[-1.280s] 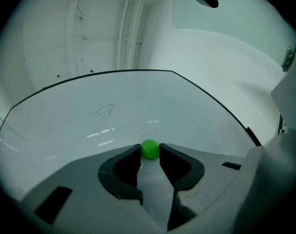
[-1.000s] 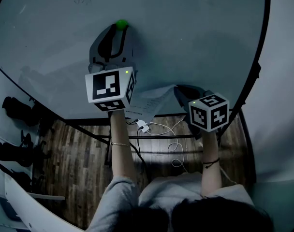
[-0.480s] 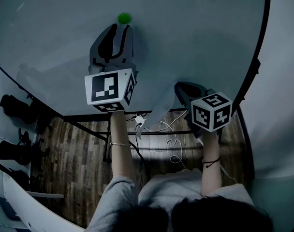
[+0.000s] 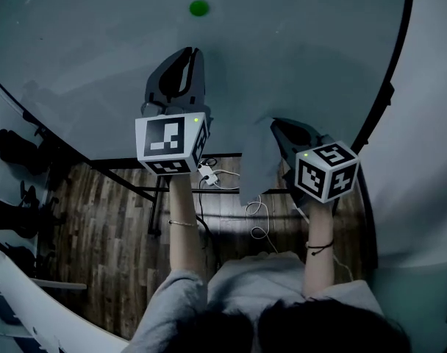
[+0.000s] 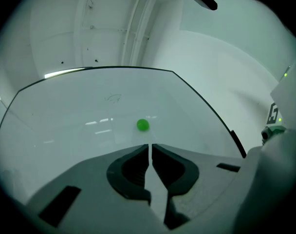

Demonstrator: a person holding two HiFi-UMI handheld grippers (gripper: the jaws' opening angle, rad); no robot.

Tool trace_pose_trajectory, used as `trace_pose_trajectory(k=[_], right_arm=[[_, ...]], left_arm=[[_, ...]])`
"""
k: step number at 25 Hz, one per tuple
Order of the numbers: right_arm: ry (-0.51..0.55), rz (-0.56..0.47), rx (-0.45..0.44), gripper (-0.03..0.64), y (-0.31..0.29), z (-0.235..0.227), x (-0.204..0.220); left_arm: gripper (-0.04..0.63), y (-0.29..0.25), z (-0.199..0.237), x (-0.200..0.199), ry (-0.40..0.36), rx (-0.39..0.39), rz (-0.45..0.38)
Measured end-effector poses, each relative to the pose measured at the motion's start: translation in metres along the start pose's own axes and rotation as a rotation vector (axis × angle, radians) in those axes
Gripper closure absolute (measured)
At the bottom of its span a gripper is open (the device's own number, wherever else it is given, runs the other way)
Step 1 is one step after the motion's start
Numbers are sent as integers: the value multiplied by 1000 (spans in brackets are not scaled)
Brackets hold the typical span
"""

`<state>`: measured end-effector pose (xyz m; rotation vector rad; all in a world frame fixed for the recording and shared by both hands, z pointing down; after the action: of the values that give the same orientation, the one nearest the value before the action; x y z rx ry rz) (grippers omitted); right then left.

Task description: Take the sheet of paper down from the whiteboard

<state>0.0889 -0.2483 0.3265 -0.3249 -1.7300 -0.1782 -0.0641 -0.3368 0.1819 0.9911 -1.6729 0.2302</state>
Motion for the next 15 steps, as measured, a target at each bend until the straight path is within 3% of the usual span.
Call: trace_pose_trajectory(k=[2,10,15], right_arm=[[6,-9,-11,615,5,2,0],[35,10,-100,615,30,8,10],[58,22,-158,615,48,11,2]], left_arm=[[591,13,-6,11,25,-5,39],[591,66,-48,48,165,-38,176],[591,96,-73,51,229,-95,243]])
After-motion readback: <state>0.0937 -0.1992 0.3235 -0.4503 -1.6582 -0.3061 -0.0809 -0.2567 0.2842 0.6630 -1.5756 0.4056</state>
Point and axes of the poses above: the fingertips, and each gripper's own axes: y backward along the fingers, z to its left, x out of its underside, the point moved 6 cm from there along y, backward along the fingers, and after that the axes turned 1 degree about y, right-handed, at the moved point
